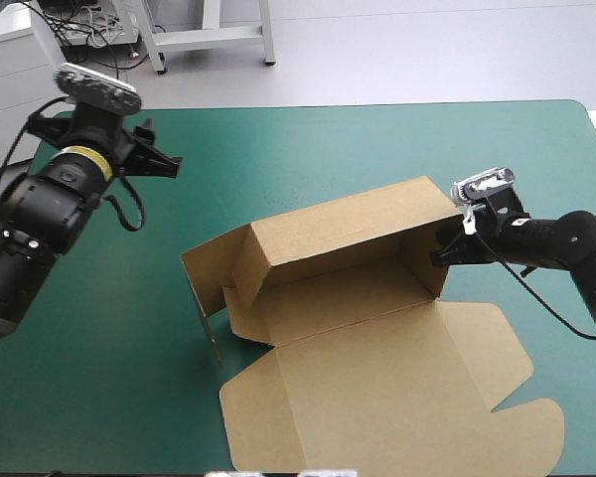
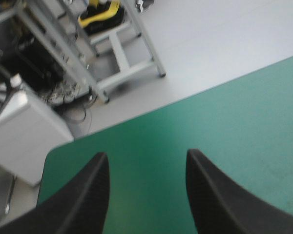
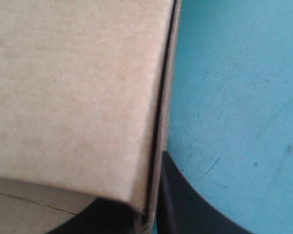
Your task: Fold the box
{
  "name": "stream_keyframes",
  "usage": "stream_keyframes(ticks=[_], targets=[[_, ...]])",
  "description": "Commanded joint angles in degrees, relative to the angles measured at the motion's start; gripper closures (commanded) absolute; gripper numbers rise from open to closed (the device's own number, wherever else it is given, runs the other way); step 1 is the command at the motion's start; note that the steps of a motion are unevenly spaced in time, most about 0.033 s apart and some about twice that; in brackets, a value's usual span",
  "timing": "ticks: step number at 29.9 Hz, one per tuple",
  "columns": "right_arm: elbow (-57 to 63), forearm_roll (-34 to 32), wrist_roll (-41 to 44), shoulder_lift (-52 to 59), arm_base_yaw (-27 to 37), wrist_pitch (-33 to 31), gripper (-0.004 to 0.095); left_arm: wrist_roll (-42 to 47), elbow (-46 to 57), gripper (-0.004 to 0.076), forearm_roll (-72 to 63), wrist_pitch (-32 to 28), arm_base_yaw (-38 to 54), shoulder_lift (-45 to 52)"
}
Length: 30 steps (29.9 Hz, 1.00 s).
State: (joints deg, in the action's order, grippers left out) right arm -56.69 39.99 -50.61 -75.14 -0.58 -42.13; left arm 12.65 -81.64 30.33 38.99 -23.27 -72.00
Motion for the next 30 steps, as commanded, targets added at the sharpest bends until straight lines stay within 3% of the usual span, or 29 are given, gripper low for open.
stream_keyframes(ticks=[1,11,22,30], targets=[[-1.5,0.6,0.8,1.5,-0.2,0.6,0.0930,-9.0,-2.1,0.0372,-12.5,3.1,11.0,1.4],[-2.1,-2.4,5.7,1.5,-0.2,1.2,0.0930,-20.5,4.1,0.0372,-34.5,15.3,39.3,1.5],[-8.6,-11.3,20.9,1.5,-0.2,-2.0,0.0930,-20.7,16.0,0.0372,-36.0,14.9,41.4,1.5],[-18.2,-14.5,27.2,-1.6,-0.2,-11.4,0.0929,-20.9,16.3,0.0372,-36.8,15.2,41.4,1.5]])
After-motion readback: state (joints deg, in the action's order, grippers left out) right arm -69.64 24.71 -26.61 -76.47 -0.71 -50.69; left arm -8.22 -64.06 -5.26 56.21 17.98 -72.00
